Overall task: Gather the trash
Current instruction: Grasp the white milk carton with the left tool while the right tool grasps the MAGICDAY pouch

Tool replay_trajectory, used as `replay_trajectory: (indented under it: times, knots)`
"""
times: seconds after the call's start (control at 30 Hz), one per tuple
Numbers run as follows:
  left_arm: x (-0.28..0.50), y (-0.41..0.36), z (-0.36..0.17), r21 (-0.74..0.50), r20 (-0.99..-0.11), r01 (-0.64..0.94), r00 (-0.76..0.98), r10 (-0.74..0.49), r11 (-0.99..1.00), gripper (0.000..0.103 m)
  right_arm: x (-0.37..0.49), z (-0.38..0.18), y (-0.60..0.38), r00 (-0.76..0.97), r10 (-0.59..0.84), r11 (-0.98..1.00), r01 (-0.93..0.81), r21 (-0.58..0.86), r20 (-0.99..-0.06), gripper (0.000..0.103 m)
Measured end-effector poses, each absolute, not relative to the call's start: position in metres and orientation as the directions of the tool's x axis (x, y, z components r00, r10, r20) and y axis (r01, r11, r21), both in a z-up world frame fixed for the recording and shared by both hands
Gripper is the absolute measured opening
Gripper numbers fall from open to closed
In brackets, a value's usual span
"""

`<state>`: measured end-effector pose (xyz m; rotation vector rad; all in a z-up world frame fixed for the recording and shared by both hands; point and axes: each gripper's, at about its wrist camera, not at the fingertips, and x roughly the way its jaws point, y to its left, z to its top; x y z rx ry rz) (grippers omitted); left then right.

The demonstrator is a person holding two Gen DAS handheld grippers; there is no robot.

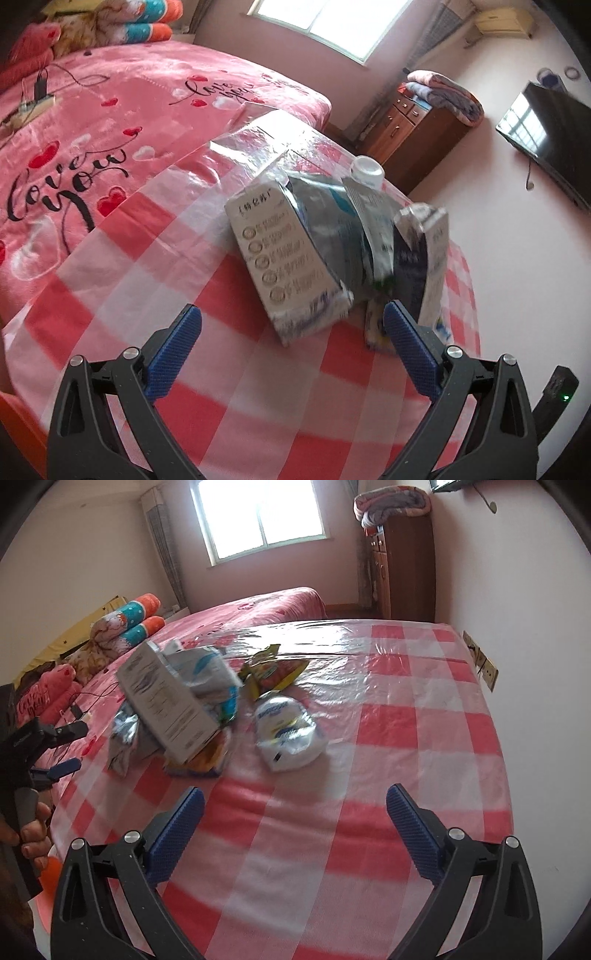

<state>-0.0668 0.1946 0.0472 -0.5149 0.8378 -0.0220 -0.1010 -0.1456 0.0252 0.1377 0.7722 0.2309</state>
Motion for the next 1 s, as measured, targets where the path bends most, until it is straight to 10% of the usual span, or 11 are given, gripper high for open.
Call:
replay_trajectory:
  times: [0.63,0.8,1.0]
  knots:
    - [0.0,0.205,0.01,-0.5,-0.734,-0.229,0.623,-0.269,0.835,0.094,-0.006,-0.004,-0.142,0.597,0.286,0.958,-0.178,0.225,-0.749,0.09]
    - [0.004,0.198,0.012,-0.449,-0.755,-0.243,0.618,-0.219,0.86,0.07,-0.002,-0.007,-0.124,0.597,0.256,0.963,-0.225,0.148,-0.76,0.09]
    - [-0.002,0.194,0.011,-0.437,-0.751,-0.254,0.631,-0.195,0.863,0.066,0.001,-0.011,-0.104,0.596,0.197,0.965,-0.258,0.046,-0.778,0.086]
